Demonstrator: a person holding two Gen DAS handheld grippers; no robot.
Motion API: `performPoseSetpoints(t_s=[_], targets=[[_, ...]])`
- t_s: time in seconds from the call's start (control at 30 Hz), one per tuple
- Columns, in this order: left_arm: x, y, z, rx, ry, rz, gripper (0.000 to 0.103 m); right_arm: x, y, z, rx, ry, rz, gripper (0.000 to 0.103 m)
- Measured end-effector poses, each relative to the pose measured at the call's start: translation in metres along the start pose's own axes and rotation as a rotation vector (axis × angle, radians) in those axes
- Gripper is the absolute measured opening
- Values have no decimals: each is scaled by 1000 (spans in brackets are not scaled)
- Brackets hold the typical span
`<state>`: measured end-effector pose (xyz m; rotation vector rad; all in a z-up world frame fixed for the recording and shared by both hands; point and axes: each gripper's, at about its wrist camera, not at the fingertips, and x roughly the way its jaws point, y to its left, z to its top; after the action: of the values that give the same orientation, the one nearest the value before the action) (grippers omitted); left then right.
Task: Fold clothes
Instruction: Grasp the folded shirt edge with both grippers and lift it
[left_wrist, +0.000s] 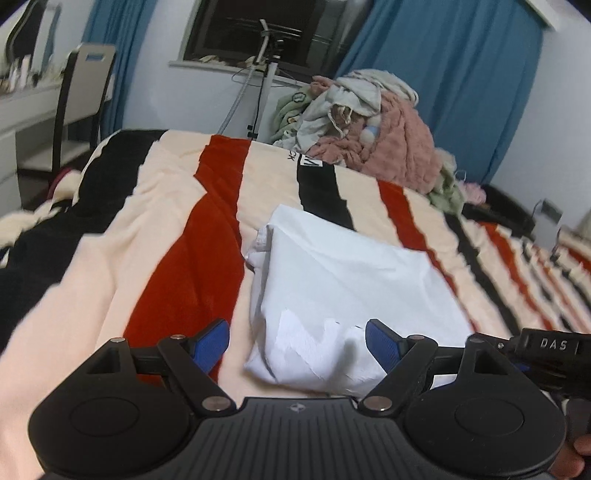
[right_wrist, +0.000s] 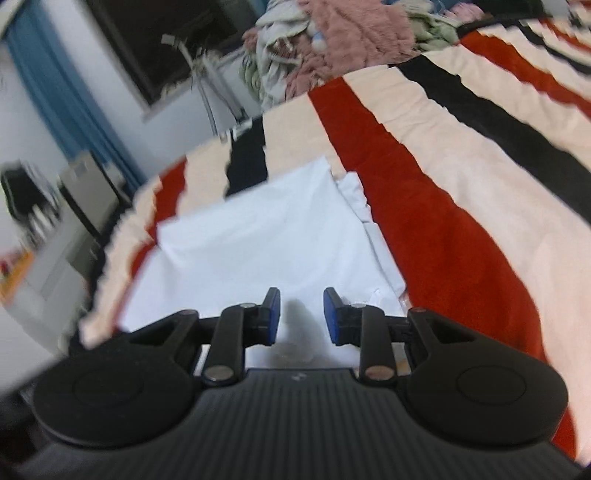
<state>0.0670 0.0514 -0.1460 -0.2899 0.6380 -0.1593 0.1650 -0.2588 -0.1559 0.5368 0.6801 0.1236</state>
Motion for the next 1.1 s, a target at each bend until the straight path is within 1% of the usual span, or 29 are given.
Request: performPoseSetpoints(t_s=[0.07,0.1,0.13,0.2,0.3,0.37,0.43,0.5,0.6,0.63,0.67,0.73,0.77,0.8,0.87,0.97,1.1], targets=[[-11,4,-2,-46,1,-27,83,-11,-7,0,97,-7,82,54],[-12,7,-4,-78,15,-47,83,-16,-12,-1,157,-13,117,77],[-12,10,-7,-110,35,-66,83,-20,-17,-3,216,-17,149,86],[-6,17,-12,-186,90,-112,83,-24,-26,-9,324,-3,205,86],[9,29,-20,-305,181,-188,83,-15,-36,-17,454,84,276,86],[21,39,-24,-371,231,-216,83,-7,-42,-23,531,131,303,86],[32,50,-28,-443,259,-216,83,-1,-44,-28,582,157,322,86],[39,62,-28,-509,250,-200,80,4,-46,-31,621,173,335,86],[40,65,-27,-547,216,-210,77,11,-47,-36,656,193,349,86],[40,66,-26,-559,205,-214,75,15,-47,-38,667,204,360,86],[41,67,-25,-571,194,-217,67,18,-48,-40,680,214,374,86],[41,69,-24,-596,171,-224,60,23,-48,-43,711,230,409,86],[42,70,-24,-609,159,-228,51,25,-48,-44,725,236,425,86],[42,71,-23,-621,148,-231,46,28,-48,-45,737,237,436,86],[42,73,-22,-646,125,-238,28,33,-47,-47,759,239,459,86],[43,76,-21,-683,91,-248,21,46,-45,-49,801,259,489,85],[44,79,-19,-725,48,-261,19,58,-53,-48,876,238,490,86]])
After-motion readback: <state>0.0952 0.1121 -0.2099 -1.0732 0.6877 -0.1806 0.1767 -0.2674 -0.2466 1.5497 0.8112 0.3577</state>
